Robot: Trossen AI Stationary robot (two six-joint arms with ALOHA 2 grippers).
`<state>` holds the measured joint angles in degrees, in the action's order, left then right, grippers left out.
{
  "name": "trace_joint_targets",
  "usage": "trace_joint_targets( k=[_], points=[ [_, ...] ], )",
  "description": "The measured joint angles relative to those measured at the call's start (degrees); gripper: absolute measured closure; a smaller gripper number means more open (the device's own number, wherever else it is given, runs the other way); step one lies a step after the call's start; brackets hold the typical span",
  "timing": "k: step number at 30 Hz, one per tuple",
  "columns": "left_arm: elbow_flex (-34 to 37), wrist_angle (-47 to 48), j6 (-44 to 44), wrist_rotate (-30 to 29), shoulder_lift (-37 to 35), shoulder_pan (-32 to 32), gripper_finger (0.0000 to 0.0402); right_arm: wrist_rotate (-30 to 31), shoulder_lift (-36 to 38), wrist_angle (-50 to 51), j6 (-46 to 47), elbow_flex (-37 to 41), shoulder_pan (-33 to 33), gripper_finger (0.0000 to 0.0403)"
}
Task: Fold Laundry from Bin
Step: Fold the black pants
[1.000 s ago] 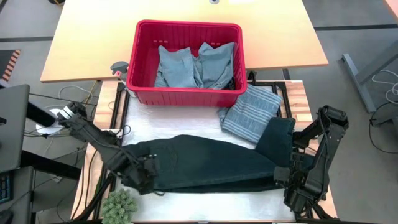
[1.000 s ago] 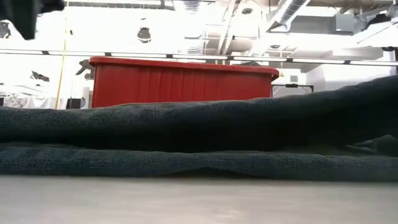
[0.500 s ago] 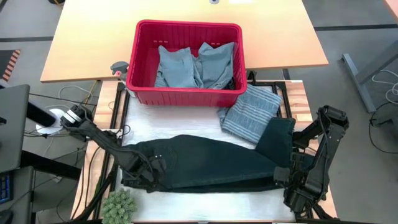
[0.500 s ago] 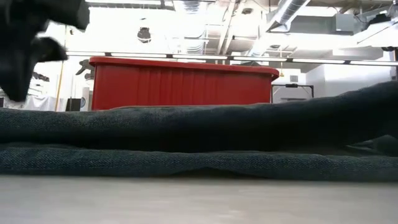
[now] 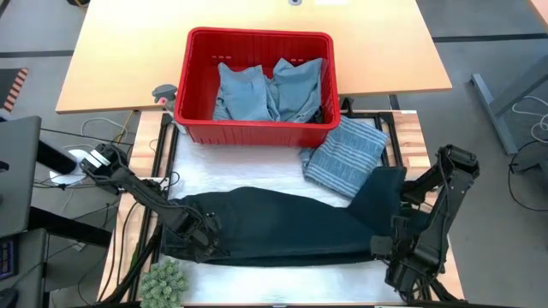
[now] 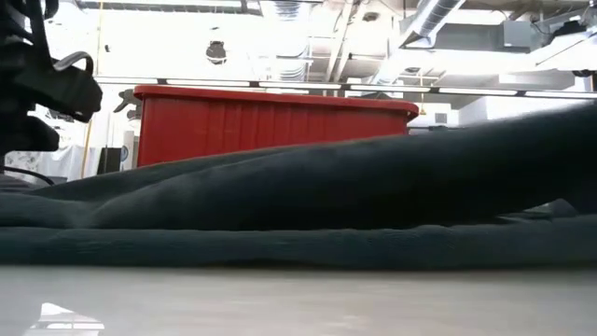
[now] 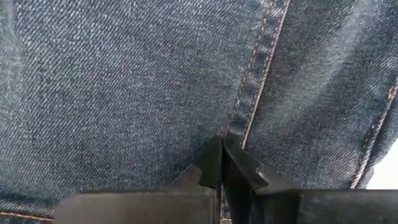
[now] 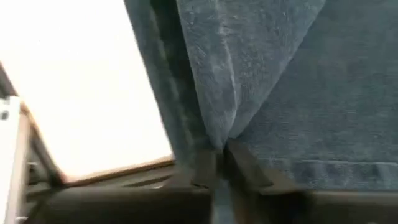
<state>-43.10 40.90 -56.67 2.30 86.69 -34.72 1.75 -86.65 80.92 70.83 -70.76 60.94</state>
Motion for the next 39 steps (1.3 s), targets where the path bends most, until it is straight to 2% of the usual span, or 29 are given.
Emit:
trace_joint_targets(
  k=[3, 9, 11, 13, 15, 17, 19, 22, 32, 35, 39],
  points=[
    [0.3, 1.3, 0.4, 0.4, 0.0, -0.2, 0.0401, -0.2, 0.3, -0.2, 2.0, -0.9, -0.8, 0.0294],
    [0.6, 4.4, 1.4, 0.4, 0.0, -0.8, 0.0401, -0.3, 2.7, 2.8, 3.1, -8.8, -0.4, 0.0209],
    [0.6, 4.5, 1.5, 0.1, 0.0, -1.1, 0.0401, 1.3, 3.6, 8.6, 10.4, -11.2, 0.5, 0.0195],
    [0.6, 4.5, 1.5, -0.3, 0.0, -1.5, 0.0401, 6.3, 5.6, 9.2, 19.4, -11.2, 1.9, 0.0189],
    [0.6, 4.5, 1.1, -1.1, 0.0, -1.9, 0.0401, 12.6, 7.8, 8.8, 33.7, -9.7, 3.0, 0.0187],
    [0.6, 4.5, 0.5, -1.4, 0.1, -2.3, 0.0401, 14.3, 9.7, 9.3, 48.2, -6.9, 3.2, 0.0188],
    [0.6, 4.5, 0.0, -1.7, 0.1, -2.6, 0.0401, 12.3, 10.4, 8.8, 57.8, -4.8, 2.7, 0.0189],
    [0.6, 4.5, -1.2, -1.9, 0.1, -2.9, 0.0402, 1.5, 9.2, 8.7, 59.5, -2.6, -1.4, 0.0189],
    [0.6, 3.6, -0.9, -2.0, 0.2, -3.2, 0.0401, -0.9, 4.8, 9.0, 58.4, -1.0, -13.0, 0.0186],
    [0.6, 3.5, -0.1, -2.5, 0.2, -3.2, 0.0401, -3.3, 4.6, 8.9, 58.6, 1.8, -13.1, 0.0184],
    [0.6, 3.7, 2.0, -3.0, 0.2, -3.3, 0.0401, -11.3, 4.5, 7.3, 61.0, 8.3, -12.4, 0.0183]
  ],
)
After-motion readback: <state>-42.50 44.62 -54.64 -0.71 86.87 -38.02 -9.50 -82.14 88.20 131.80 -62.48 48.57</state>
